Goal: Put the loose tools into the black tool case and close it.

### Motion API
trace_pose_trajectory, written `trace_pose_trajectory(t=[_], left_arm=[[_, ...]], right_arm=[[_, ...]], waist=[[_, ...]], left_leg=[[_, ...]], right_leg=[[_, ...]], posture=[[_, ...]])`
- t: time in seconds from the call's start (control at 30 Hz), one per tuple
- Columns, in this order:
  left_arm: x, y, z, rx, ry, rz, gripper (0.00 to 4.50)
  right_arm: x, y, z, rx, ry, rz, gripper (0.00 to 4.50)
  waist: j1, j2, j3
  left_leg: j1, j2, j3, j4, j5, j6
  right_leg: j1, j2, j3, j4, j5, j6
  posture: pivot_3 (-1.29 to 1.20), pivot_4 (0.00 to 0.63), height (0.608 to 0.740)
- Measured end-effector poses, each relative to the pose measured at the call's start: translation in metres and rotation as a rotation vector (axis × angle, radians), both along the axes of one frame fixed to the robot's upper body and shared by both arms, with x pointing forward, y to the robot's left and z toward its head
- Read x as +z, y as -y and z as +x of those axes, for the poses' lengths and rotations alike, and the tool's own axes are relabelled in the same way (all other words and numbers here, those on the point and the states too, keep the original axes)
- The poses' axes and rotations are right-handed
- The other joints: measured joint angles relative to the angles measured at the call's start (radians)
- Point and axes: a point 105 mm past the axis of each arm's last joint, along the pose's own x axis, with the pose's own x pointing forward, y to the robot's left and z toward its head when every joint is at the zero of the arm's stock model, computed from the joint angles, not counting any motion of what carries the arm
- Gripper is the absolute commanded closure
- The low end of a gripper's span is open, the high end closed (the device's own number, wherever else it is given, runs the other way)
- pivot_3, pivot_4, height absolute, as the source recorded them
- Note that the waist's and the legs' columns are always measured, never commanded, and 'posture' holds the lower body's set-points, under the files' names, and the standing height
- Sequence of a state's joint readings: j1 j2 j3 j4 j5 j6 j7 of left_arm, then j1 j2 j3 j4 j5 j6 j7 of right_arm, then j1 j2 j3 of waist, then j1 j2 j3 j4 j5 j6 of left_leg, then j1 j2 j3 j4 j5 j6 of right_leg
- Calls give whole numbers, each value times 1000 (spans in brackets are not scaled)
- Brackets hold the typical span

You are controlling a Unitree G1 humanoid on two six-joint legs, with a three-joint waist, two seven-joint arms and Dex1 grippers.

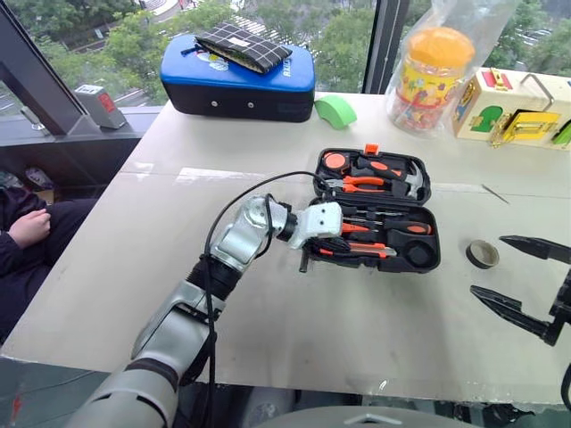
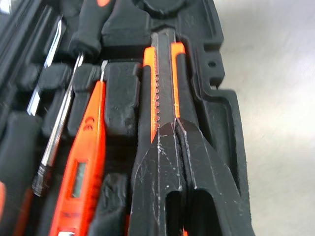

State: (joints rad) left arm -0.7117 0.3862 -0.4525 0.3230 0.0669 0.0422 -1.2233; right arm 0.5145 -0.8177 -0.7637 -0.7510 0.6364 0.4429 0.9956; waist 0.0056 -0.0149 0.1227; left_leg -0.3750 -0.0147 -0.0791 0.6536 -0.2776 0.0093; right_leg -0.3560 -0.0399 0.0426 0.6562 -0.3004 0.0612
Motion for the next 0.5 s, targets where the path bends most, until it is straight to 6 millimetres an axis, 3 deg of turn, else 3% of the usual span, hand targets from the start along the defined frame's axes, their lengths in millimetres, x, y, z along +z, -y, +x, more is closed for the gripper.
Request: trace_pose_trajectory(t=[0.2, 0.3, 0.4, 0.5], left_arm=[[-4, 5, -2, 19, 14, -45, 4487], [-2, 6, -5, 58, -127, -152, 4487], [15, -2, -8, 70, -247, -259, 4487], [51, -17, -17, 44, -305, -378, 3199]], right_arm=[[-8, 5, 1, -90, -50, -5, 0], [-13, 15, 7, -192, -58, -47, 0], [-21, 18, 14, -257, -96, -52, 0], [-32, 21, 26, -305, -199, -45, 0]], waist=[[6, 1, 0], [6, 1, 2], [1, 1, 4], [-10, 3, 6]], left_leg=[[12, 0, 0, -2, 0, 0], [10, 0, 0, -2, 0, 0], [6, 1, 0, -2, 0, 0], [5, 2, -1, -2, 0, 0]], right_leg=[[11, 0, 0, -2, 0, 0], [10, 0, -1, -2, 0, 0], [5, 1, 0, -1, 0, 0], [5, 1, -1, -2, 0, -1]], posture=[[0, 150, 740], [0, 150, 740], [0, 150, 740], [0, 150, 740]])
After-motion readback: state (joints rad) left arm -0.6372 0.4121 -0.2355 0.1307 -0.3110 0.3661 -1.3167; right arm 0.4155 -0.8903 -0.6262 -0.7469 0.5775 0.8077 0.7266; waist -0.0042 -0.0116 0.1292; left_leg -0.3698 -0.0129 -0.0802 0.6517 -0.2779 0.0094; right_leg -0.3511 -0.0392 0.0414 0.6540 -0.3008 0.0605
